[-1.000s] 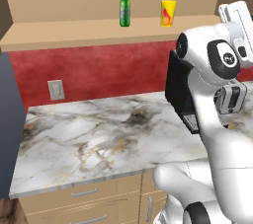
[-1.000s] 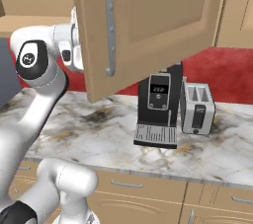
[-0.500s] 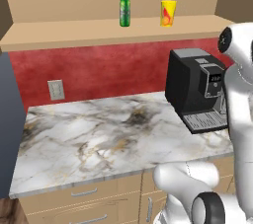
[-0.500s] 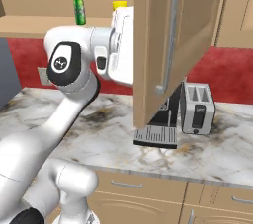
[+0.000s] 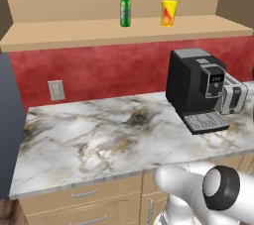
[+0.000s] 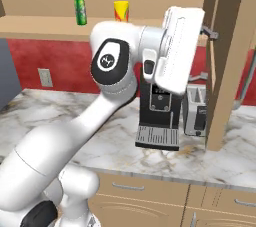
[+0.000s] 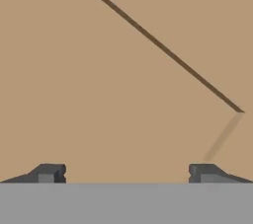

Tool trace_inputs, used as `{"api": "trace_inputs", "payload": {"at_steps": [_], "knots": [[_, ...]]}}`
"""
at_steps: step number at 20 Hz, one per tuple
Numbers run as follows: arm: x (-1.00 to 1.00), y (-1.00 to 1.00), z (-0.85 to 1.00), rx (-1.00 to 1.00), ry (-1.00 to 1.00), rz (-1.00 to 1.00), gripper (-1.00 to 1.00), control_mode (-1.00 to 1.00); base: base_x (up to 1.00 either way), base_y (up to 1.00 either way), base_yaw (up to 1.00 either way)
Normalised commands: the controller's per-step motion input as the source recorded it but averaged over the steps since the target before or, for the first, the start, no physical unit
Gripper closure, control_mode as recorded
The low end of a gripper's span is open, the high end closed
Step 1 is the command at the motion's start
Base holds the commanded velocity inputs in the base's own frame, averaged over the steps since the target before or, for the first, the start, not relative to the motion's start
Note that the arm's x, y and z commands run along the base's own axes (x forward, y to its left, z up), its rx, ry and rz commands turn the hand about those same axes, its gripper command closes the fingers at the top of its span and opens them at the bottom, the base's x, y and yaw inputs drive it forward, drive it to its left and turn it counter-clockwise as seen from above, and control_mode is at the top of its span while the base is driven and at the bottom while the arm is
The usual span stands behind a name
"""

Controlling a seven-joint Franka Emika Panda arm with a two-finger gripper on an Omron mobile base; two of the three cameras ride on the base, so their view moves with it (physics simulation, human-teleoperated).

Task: Open the cabinet directly in front. Then move the beer and the cup to the dining counter with the jar on it.

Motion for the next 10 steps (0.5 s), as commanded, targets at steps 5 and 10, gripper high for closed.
{"api": "trace_inputs", "payload": {"at_steps": [5, 10], "knots": [[-0.3, -0.17, -0.07, 0.15, -0.12, 0.05, -1.0, -1.0, 0.0, 0.0, 0.0], [-0.37, 0.51, -0.16, 0.11, -0.04, 0.21, -1.0, -1.0, 0.0, 0.0, 0.0]]}}
